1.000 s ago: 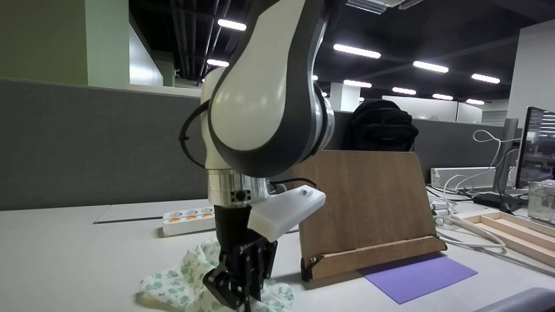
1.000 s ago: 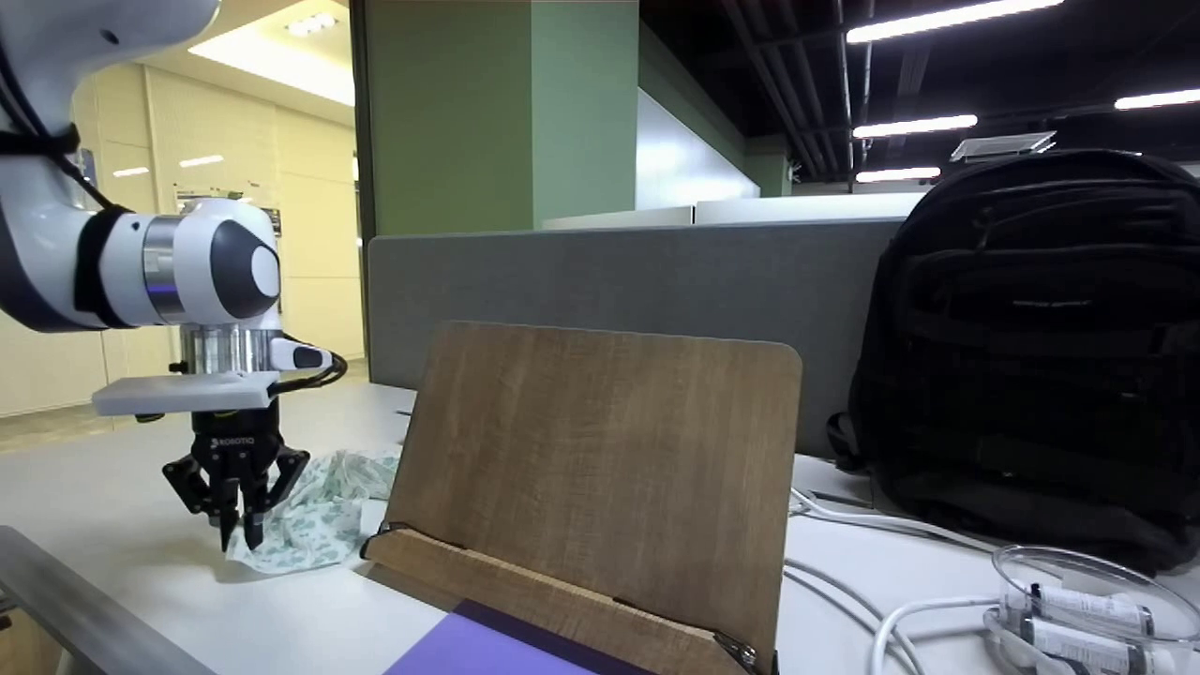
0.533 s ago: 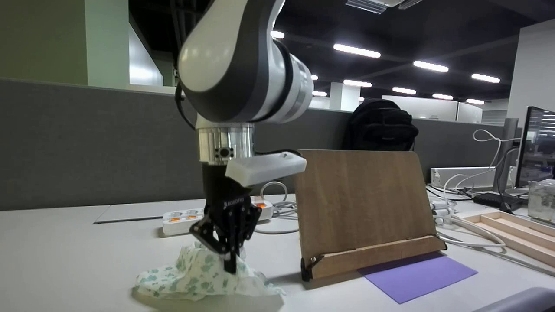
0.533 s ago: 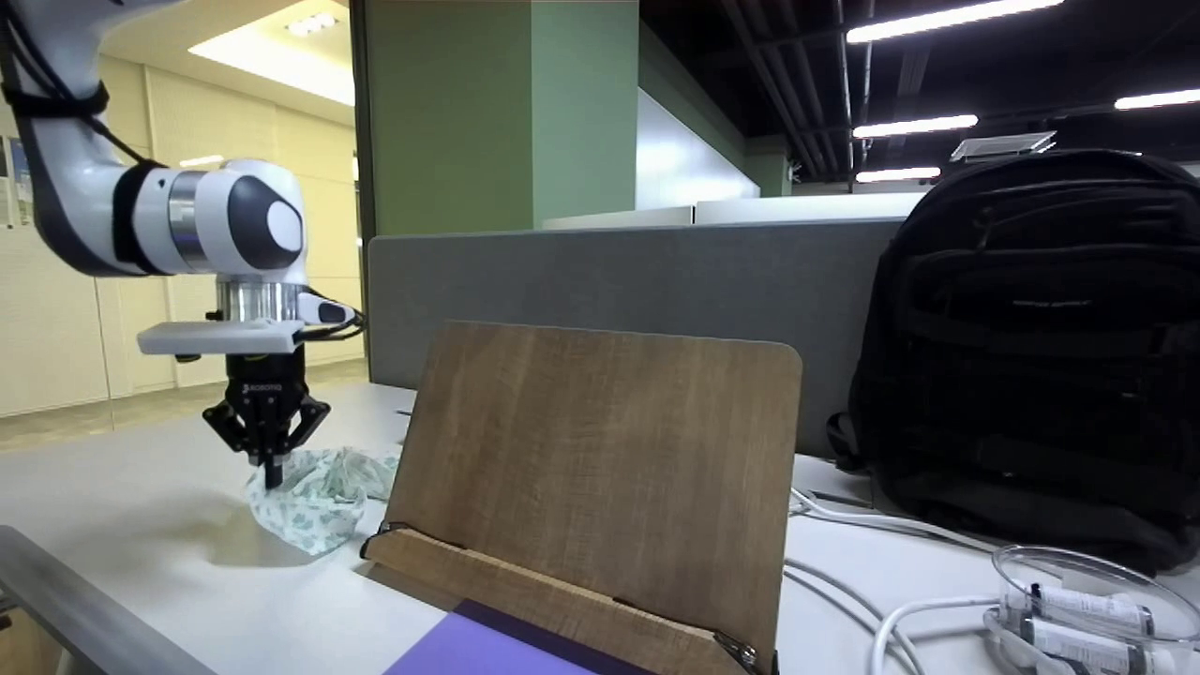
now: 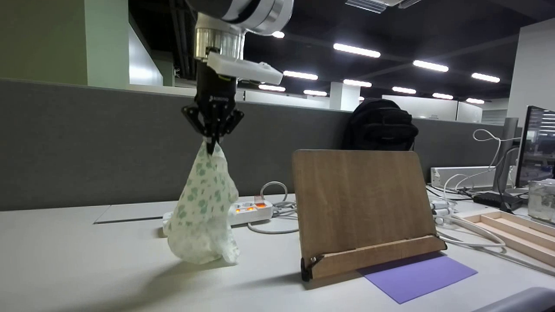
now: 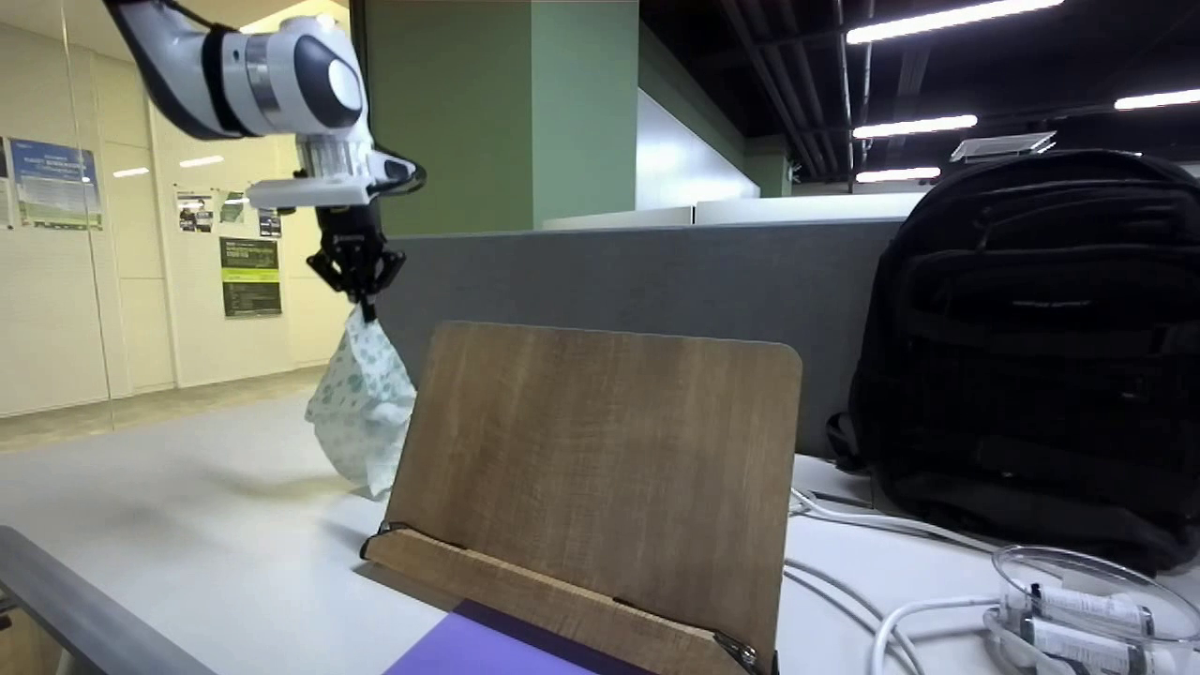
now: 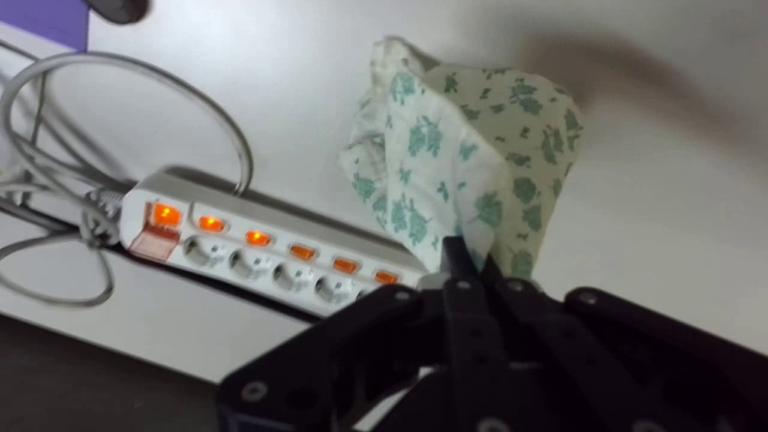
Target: Put the towel on top of the wooden board
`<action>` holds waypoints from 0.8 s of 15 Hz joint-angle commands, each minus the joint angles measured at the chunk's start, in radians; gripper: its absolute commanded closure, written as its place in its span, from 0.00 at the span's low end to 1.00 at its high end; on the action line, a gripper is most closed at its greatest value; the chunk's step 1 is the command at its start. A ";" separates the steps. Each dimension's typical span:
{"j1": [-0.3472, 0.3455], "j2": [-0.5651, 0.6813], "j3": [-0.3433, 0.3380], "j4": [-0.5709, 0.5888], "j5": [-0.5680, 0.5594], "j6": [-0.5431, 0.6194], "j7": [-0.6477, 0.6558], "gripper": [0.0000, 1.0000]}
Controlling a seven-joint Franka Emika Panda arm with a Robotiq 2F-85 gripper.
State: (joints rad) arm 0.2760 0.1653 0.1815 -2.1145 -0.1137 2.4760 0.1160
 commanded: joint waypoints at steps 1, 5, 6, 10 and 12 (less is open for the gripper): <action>-0.021 -0.014 0.002 0.039 0.005 -0.019 0.002 0.98; -0.039 -0.043 -0.003 0.096 0.015 -0.062 0.005 1.00; -0.042 -0.047 -0.004 0.087 0.021 -0.060 0.003 1.00; -0.072 -0.104 -0.034 0.114 -0.010 -0.061 0.027 1.00; -0.102 -0.144 -0.061 0.137 -0.031 -0.036 0.046 1.00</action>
State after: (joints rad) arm 0.2079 0.0888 0.1502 -2.0050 -0.1109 2.4362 0.1200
